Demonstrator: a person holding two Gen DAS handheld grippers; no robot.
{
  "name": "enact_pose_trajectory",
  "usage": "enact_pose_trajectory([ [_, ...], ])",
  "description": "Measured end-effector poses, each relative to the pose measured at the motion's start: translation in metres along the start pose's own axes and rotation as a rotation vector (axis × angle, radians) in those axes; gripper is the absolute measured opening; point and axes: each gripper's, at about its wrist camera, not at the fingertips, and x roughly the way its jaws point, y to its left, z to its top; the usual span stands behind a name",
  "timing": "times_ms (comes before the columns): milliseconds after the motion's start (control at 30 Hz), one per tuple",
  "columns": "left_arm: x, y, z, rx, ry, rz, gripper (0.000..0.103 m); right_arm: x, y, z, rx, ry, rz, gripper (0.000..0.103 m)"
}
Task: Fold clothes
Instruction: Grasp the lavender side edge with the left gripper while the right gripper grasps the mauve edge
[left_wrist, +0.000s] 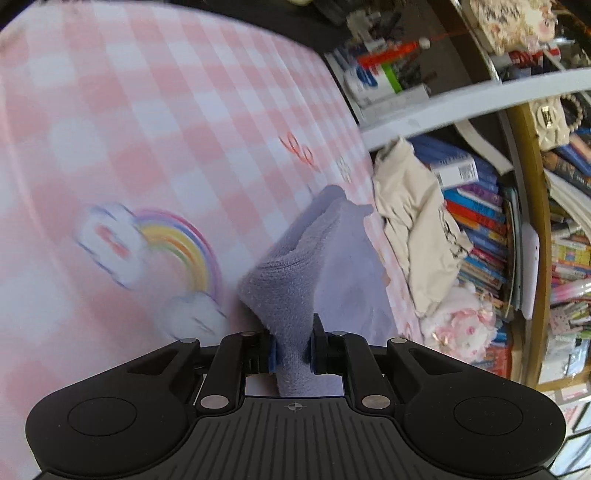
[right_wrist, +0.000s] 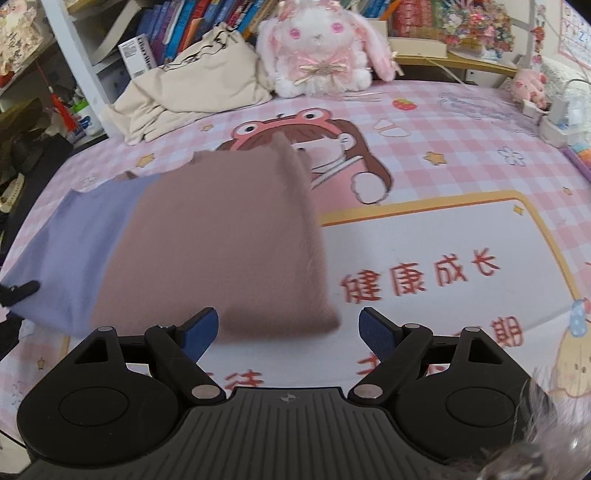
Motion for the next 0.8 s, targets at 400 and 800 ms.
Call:
enact_pose_trajectory([
  [400, -0.014, 0.023, 0.017, -0.002, -0.023, -0.008, 0.019, 0.019, 0.026, 0.01, -0.036, 0.019, 0.085, 0.053],
  [800, -0.014, 0.031, 0.014, -0.062, -0.049, -0.037, 0.02, 0.032, 0.013, 0.031, -0.012, 0.014, 0.092, 0.046],
])
